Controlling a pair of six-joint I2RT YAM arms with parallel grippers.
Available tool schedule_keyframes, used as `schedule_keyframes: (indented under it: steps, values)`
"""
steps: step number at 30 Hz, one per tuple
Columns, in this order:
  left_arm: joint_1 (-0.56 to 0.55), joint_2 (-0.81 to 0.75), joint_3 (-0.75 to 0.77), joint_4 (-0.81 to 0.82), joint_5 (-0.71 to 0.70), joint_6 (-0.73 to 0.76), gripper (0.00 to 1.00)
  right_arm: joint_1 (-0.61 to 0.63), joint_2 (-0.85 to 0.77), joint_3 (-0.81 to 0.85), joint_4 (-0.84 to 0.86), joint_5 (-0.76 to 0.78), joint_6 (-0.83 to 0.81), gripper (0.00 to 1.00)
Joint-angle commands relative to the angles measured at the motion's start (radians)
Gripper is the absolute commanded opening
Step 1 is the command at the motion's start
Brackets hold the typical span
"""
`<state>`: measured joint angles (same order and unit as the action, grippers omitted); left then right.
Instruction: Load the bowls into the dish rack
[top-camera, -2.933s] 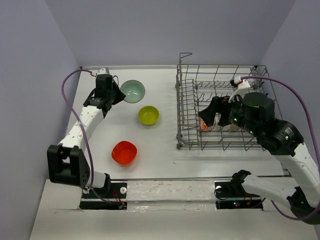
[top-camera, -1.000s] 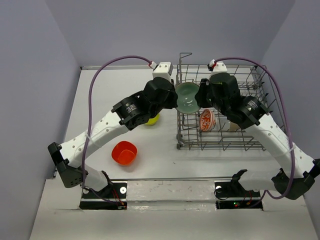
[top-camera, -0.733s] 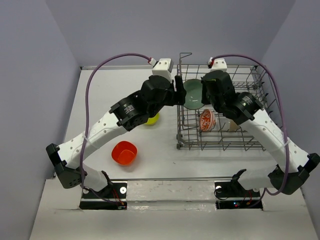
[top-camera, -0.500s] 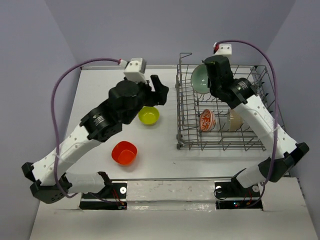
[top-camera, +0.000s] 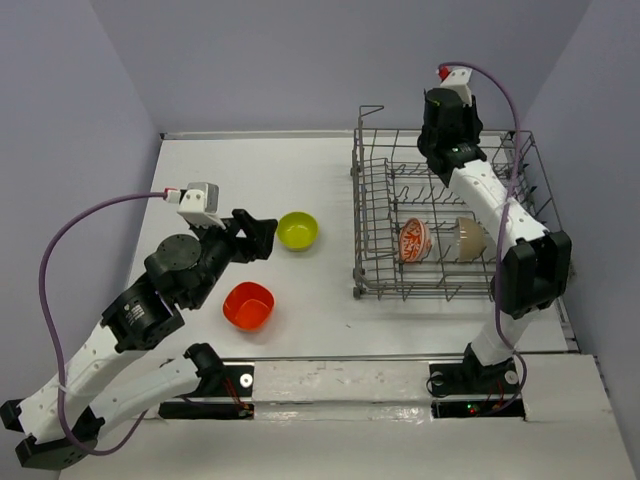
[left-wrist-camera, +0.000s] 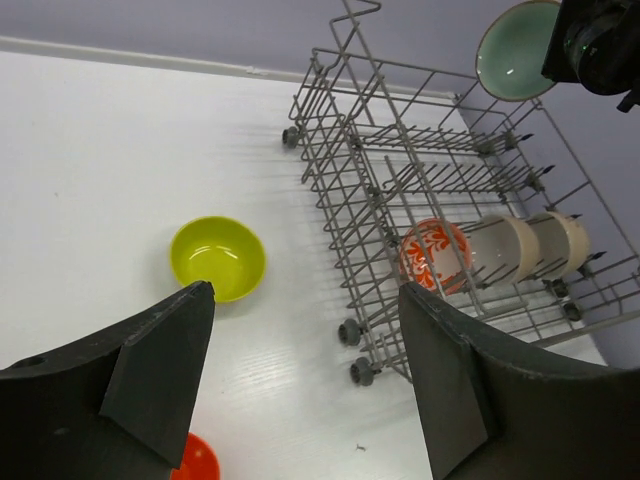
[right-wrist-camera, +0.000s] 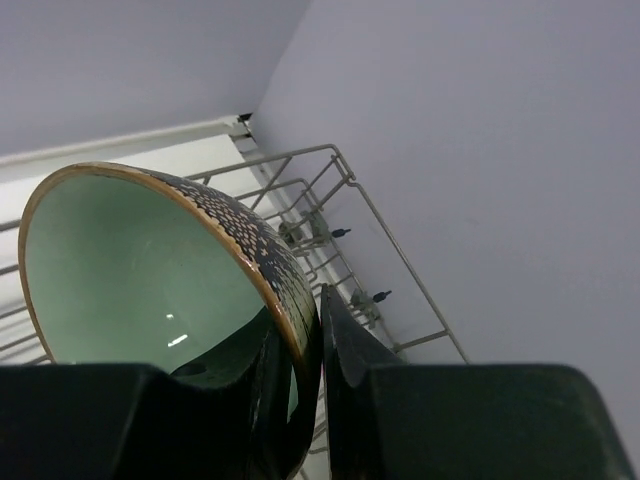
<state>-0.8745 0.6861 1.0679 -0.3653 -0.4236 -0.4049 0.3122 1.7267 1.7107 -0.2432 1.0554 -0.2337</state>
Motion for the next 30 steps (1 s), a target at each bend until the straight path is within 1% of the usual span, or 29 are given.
schedule_keyframes:
  steps: [1,3,4,6,7,9,12,13,15,24,30]
  values:
    - [0.012,-0.077,-0.074,0.012,-0.050,0.049,0.84,-0.008,0.028,-0.065,0.525,0.112,-0.330,0.01]
    - [0.015,-0.102,-0.098,0.017,-0.046,0.066,0.84,-0.009,0.045,-0.091,0.626,0.112,-0.407,0.01]
    - [0.017,-0.106,-0.111,0.020,-0.041,0.072,0.84,-0.009,0.060,-0.129,0.750,0.110,-0.508,0.01]
    - [0.023,-0.114,-0.143,0.035,-0.035,0.081,0.84,-0.009,0.085,-0.170,0.899,0.120,-0.634,0.01]
    - [0.026,-0.115,-0.152,0.049,-0.023,0.093,0.85,-0.009,0.103,-0.218,1.068,0.124,-0.767,0.01]
    - [0.038,-0.114,-0.177,0.061,-0.011,0.103,0.85,-0.009,0.111,-0.247,1.157,0.129,-0.837,0.01]
    - [0.089,-0.111,-0.210,0.091,0.054,0.124,0.86,-0.009,0.103,-0.307,1.179,0.117,-0.860,0.01]
    - [0.129,-0.111,-0.227,0.104,0.098,0.129,0.86,-0.009,0.102,-0.324,1.200,0.104,-0.884,0.01]
    - [0.149,-0.106,-0.235,0.114,0.147,0.129,0.86,-0.009,0.102,-0.362,1.203,0.098,-0.889,0.01]
    - [0.158,-0.100,-0.255,0.104,0.140,0.130,0.86,-0.009,0.143,-0.396,1.191,0.114,-0.925,0.01]
    - [0.158,-0.094,-0.260,0.106,0.143,0.130,0.86,-0.027,0.134,-0.434,1.168,0.098,-0.917,0.01]
